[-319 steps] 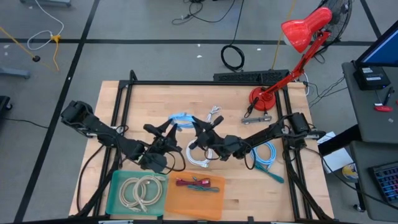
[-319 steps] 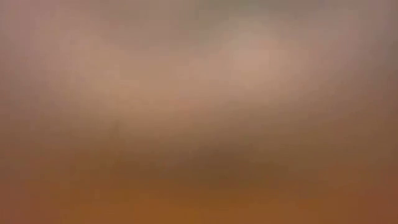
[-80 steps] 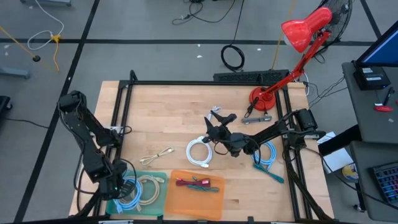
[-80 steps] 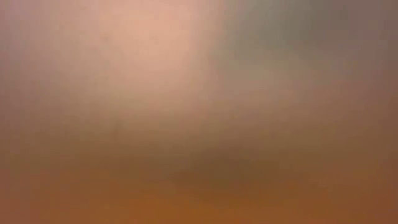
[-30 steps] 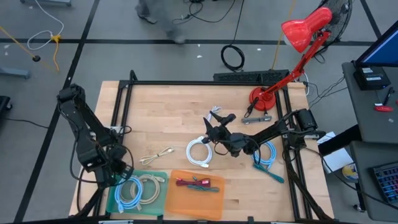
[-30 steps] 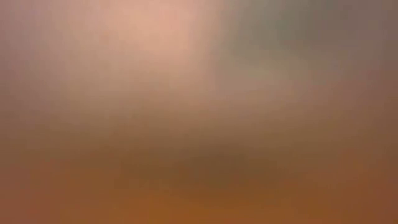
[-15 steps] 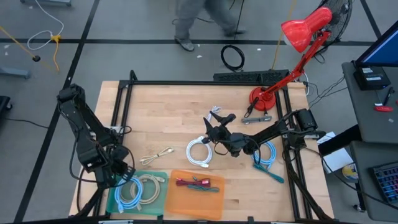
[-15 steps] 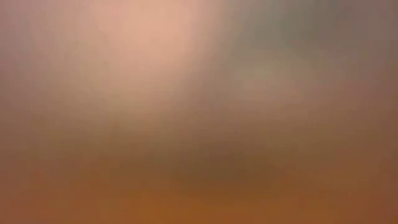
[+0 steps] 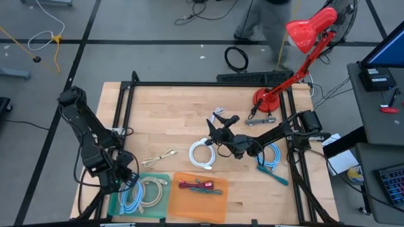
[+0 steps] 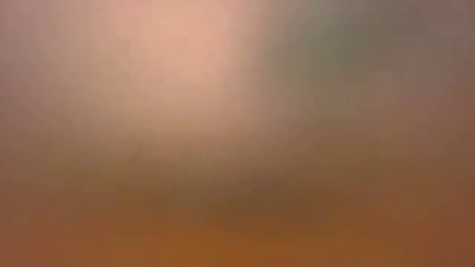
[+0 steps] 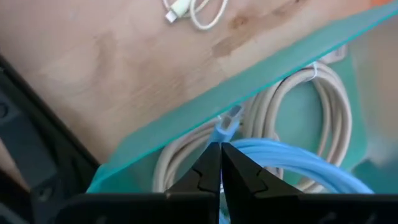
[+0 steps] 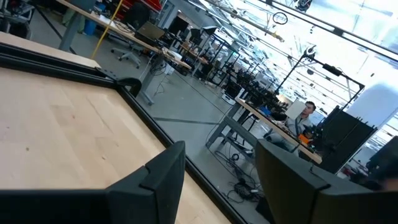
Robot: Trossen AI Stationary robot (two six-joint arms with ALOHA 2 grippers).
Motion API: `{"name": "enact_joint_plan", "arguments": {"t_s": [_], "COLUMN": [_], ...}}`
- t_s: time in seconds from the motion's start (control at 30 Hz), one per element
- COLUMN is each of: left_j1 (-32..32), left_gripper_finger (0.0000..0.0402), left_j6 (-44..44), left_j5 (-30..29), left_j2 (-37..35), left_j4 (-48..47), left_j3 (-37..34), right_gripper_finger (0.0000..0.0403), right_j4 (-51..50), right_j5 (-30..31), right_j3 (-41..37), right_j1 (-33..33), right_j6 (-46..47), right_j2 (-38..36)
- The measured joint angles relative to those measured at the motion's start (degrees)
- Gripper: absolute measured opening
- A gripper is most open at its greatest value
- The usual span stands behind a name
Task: Pick & Place USB Port
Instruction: Put the left blue HDMI cable into the green bin
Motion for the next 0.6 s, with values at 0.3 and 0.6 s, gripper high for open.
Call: {"name": "enact_joint_plan", "arguments": {"t_s": [0.3,0.6], "left_j1": [-0.02,0.86], "left_gripper_finger": [0.0006,0.0002], "left_j6": [-0.50,12.94], "left_j5": [2.70,-11.41], "left_j2": [-0.02,0.72], "left_j4": [-3.86,13.84], "left_j3": [1.47,5.19], "right_gripper_finger": [0.0187,0.0187], "right_j4": [0.00,0.00], "right_j5": [0.00,0.00], "right_j3": [0.00,0.00], "right_j1": [0.00,0.00], "right_j6": [0.00,0.02], "right_j2": [0.00,0.00]}}
